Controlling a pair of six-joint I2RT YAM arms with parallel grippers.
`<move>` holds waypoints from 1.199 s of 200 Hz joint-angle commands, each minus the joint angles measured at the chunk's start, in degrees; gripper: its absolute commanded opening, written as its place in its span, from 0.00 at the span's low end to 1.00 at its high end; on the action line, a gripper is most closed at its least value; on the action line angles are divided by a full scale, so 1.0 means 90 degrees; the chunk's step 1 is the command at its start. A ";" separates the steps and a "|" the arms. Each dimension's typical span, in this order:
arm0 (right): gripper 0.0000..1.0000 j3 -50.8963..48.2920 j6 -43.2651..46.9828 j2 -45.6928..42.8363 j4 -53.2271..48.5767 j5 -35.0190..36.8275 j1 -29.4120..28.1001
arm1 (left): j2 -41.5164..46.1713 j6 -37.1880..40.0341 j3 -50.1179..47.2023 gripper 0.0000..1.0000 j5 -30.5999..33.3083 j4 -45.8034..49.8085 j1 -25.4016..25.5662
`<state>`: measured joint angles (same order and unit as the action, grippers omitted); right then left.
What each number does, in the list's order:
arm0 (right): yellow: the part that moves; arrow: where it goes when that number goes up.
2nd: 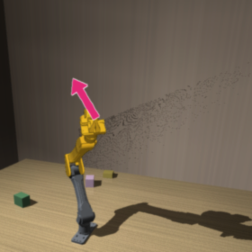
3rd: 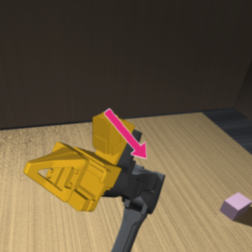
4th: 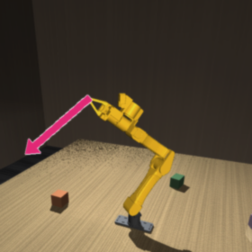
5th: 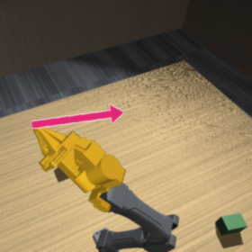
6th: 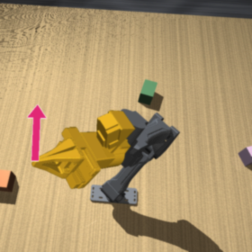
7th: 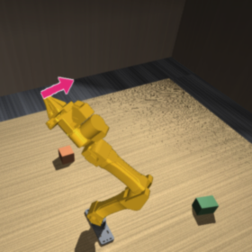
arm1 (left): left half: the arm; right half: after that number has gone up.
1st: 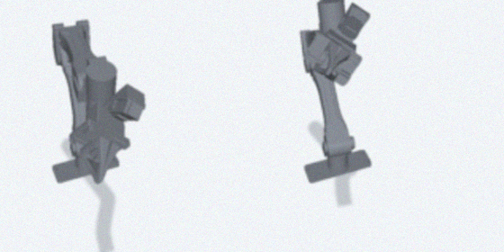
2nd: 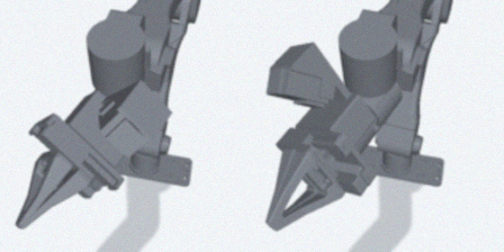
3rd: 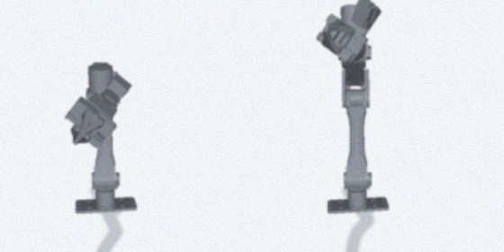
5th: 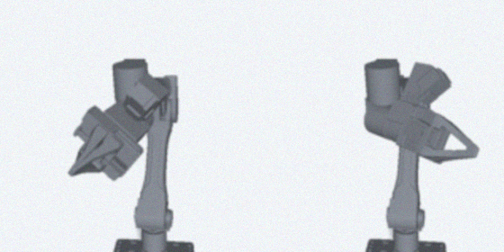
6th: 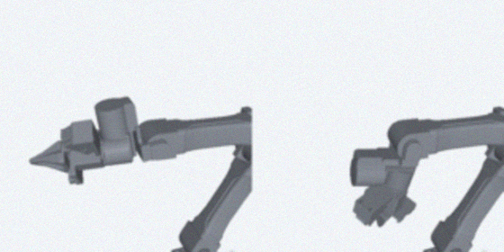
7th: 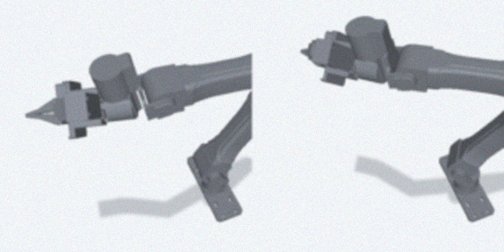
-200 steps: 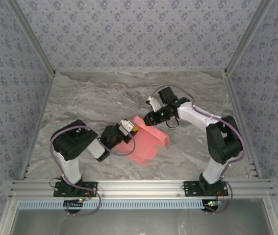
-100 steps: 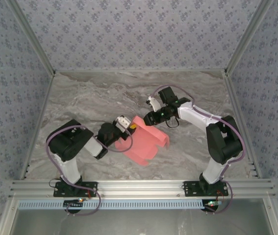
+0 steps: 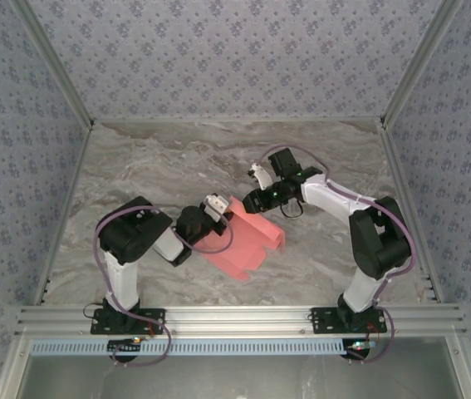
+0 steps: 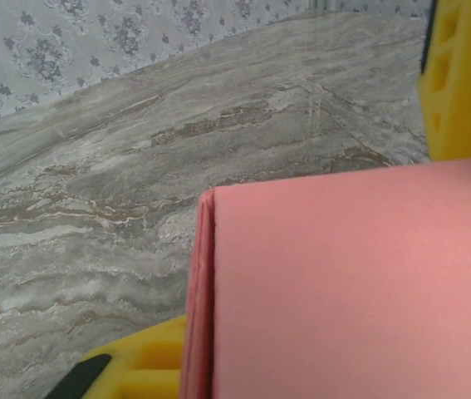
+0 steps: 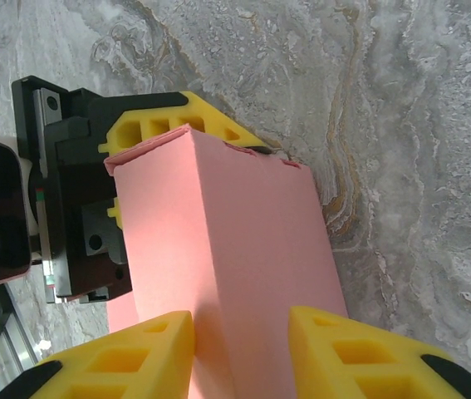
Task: Fold the paper box
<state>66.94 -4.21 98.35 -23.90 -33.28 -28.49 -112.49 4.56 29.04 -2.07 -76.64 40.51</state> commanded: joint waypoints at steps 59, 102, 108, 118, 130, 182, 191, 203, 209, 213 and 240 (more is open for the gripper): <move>0.41 -0.0674 -0.0633 -0.0518 -0.0125 0.0709 -0.0189 | -0.0483 0.0513 0.0058 0.00 0.1461 -0.0416 0.0569; 0.46 -0.0860 -0.0778 -0.0682 0.0030 0.0751 -0.0203 | -0.0450 0.0644 -0.0084 0.00 0.1567 -0.0255 0.0565; 0.47 -0.0841 -0.0765 -0.0682 0.0009 0.0703 -0.0196 | -0.0490 0.0652 -0.0091 0.02 0.1510 -0.0310 0.0561; 0.48 -0.0775 -0.0688 -0.0692 -0.0075 0.0637 -0.0169 | -0.0527 0.0616 -0.0111 0.07 0.1381 -0.0432 0.0538; 0.50 -0.0634 -0.0525 -0.0683 -0.0221 0.0437 -0.0146 | -0.0476 0.0495 -0.0106 0.12 0.1176 -0.0382 0.0477; 0.51 -0.0192 -0.0454 -0.0364 -0.0464 0.0164 -0.0178 | -0.0375 0.0379 -0.0023 0.23 0.0837 -0.0116 0.0401; 0.51 -0.0139 -0.0483 -0.0304 -0.0467 0.0158 -0.0210 | -0.0451 0.0450 -0.0047 0.20 0.0886 -0.0163 0.0391; 0.51 -0.0105 -0.0525 -0.0255 -0.0458 0.0155 -0.0235 | -0.0579 0.0490 -0.0122 0.13 0.0986 -0.0321 0.0334; 0.51 -0.0103 -0.0552 -0.0251 -0.0436 0.0162 -0.0255 | -0.0634 0.0464 -0.0154 0.10 0.1005 -0.0398 0.0284; 0.51 -0.0105 -0.0565 -0.0245 -0.0434 0.0149 -0.0257 | -0.0666 0.0428 -0.0176 0.07 0.1003 -0.0432 0.0251; 0.51 -0.0150 -0.0714 -0.0299 -0.0411 0.0227 -0.0292 | -0.0577 0.0308 -0.0256 0.00 0.0757 -0.0440 0.0148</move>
<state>64.62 -9.39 95.04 -25.47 -30.79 -30.28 -116.71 6.09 28.03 5.45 -80.99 42.83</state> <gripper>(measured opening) 0.506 0.065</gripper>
